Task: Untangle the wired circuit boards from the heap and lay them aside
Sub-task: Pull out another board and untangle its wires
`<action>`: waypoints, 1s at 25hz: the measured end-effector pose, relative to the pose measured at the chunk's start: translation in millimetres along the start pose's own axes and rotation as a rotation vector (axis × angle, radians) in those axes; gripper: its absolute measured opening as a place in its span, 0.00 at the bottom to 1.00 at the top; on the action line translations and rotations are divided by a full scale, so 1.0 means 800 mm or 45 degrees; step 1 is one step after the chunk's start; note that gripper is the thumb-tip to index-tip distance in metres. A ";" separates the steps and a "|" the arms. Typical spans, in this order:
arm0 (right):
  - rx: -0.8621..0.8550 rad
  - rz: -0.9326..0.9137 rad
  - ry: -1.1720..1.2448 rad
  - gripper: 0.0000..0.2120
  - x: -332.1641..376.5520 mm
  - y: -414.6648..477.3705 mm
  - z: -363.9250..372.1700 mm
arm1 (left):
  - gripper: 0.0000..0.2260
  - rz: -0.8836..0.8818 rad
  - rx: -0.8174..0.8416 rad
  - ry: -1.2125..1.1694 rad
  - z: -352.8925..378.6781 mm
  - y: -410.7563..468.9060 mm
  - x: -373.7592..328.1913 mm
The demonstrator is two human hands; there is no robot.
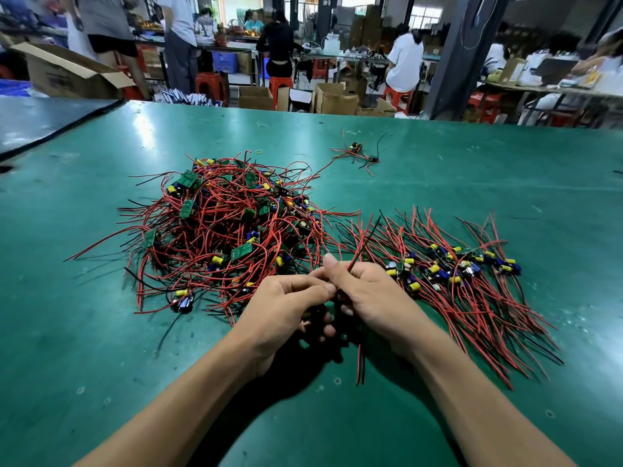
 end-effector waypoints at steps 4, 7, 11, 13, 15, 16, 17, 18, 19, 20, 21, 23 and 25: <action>-0.127 -0.014 -0.274 0.26 0.014 -0.008 -0.037 | 0.05 -0.016 0.026 0.023 0.003 0.000 -0.001; -0.314 -0.078 -0.308 0.25 0.021 -0.015 -0.062 | 0.04 -0.030 0.033 0.024 0.002 0.000 -0.004; -0.453 -0.045 0.163 0.29 0.014 -0.016 -0.075 | 0.04 -0.029 0.065 0.053 0.002 -0.001 -0.007; -0.308 -0.032 0.696 0.30 0.012 -0.013 -0.061 | 0.05 -0.029 0.087 0.060 0.003 -0.001 -0.007; -0.129 -0.056 1.010 0.24 0.020 -0.015 -0.046 | 0.06 -0.039 0.103 0.056 0.002 -0.002 -0.007; -0.061 -0.074 1.056 0.21 0.024 -0.017 -0.042 | 0.07 -0.046 0.106 0.052 0.001 -0.002 -0.006; -0.014 -0.090 1.059 0.19 0.028 -0.019 -0.038 | 0.07 -0.052 0.104 0.049 0.000 -0.003 -0.005; -0.003 -0.101 1.028 0.19 0.030 -0.018 -0.036 | 0.06 -0.058 0.096 0.046 0.000 -0.002 -0.005; -0.037 -0.111 0.959 0.21 0.030 -0.017 -0.035 | 0.05 -0.063 0.076 0.040 -0.002 -0.002 -0.003; -0.112 -0.127 0.843 0.23 0.028 -0.015 -0.037 | 0.04 -0.065 0.047 0.031 -0.005 -0.001 -0.002; -0.192 -0.146 0.687 0.24 0.028 -0.013 -0.038 | 0.05 -0.064 0.015 0.020 -0.009 0.000 0.000; -0.255 -0.163 0.383 0.22 0.025 -0.009 -0.030 | 0.05 -0.058 -0.016 -0.018 -0.011 0.000 0.002; -0.210 -0.141 0.204 0.19 0.018 -0.005 -0.015 | 0.04 -0.056 0.000 -0.057 -0.007 0.000 0.001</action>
Point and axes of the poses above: each hand's wrist, its own y-axis towards the middle knuckle, its own z-axis out of the palm, x = y × z, the point moved 8 cm from there along y, towards the middle knuckle, and after that the axes turned 13 degrees about x, right-handed, at the moved point
